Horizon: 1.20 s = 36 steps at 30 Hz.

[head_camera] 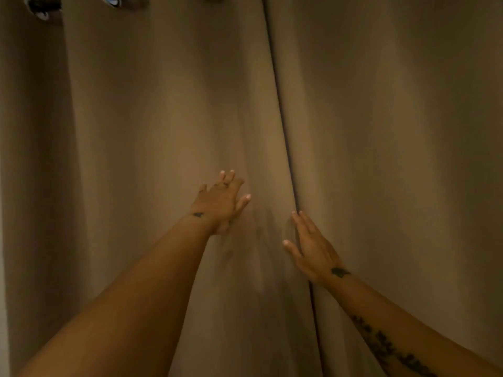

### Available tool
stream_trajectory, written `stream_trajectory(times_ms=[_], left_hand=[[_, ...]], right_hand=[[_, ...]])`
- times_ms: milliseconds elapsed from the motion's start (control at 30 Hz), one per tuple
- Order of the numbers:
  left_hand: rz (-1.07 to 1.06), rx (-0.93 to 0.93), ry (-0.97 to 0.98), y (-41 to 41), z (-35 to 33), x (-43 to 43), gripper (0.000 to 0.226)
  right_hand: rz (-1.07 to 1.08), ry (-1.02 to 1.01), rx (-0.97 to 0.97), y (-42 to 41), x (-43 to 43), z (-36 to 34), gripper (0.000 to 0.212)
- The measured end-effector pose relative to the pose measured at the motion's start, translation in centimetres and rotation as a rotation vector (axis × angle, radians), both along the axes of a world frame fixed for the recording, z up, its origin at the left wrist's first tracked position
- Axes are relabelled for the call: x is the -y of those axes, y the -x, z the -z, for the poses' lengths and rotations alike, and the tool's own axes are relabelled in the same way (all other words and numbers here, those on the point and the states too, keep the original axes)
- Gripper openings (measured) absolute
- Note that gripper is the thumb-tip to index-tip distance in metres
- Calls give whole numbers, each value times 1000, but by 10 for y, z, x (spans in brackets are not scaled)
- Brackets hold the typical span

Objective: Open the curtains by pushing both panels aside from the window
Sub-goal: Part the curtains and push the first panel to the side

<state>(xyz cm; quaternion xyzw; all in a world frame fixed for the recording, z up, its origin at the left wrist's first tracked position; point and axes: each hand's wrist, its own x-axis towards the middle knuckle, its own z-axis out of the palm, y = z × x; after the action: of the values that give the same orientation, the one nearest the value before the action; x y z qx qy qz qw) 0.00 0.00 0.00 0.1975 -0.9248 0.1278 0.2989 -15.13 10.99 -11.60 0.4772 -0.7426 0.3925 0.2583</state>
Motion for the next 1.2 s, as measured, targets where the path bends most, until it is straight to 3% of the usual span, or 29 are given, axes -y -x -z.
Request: stream_trajectory(times_ms=[367,633,800,1000,1200], left_hand=[[-30,109,344,93,-44,13,55],[-207,286,588,121,-48,43,53],[-310,364,655,137,-53,58,53],[-395,291,612,149,-62,78,57],[-357,116,560,157,-55,96,62]], right_hand=[[-103,16,-91,42,80,-1,89],[-229,157,-75,55,129,12,88],[-169,215,-94,70,146,19,80],[-24,294,-85,87,161,19,82],[-116,191,50,84,169,12,101]])
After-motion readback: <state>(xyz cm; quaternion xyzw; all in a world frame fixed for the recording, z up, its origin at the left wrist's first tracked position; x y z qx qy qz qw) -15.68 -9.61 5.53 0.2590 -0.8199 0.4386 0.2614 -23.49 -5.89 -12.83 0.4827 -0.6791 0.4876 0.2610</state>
